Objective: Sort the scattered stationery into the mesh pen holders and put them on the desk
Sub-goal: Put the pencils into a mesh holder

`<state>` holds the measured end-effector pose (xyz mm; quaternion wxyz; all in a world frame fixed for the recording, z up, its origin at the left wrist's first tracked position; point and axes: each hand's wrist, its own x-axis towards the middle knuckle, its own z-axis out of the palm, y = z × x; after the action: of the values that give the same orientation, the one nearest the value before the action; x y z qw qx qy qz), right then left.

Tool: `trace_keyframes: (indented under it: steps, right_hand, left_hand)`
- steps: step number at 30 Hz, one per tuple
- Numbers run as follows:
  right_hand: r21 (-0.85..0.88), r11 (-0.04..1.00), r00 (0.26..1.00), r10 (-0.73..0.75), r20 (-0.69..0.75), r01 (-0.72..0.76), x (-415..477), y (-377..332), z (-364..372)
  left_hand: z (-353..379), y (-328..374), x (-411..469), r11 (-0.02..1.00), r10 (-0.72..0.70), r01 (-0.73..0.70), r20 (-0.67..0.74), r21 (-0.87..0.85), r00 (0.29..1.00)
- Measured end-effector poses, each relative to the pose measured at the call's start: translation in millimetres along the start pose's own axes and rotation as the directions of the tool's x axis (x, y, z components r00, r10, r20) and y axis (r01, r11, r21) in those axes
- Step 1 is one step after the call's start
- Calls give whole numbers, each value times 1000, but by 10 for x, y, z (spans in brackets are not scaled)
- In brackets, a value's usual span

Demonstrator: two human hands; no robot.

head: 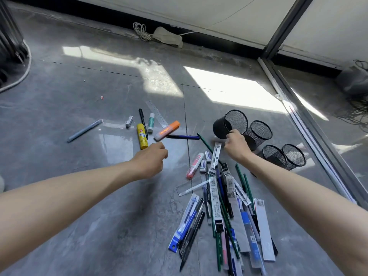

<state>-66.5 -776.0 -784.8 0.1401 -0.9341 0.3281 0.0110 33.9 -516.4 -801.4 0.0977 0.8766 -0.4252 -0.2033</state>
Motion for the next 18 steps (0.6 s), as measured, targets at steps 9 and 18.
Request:
trace_keyframes:
  steps: [9,18]
  right_hand:
    - [3,956,956,-293,-25,293,-697,-763,178]
    - [183,741,714,-671,201,646,-1282,-1348,460]
  left_hand:
    - [-150,218,-91,987,91,-107,-129,-118,987]
    - [-127,-306,-913,986,-140,116,-230,-117,963]
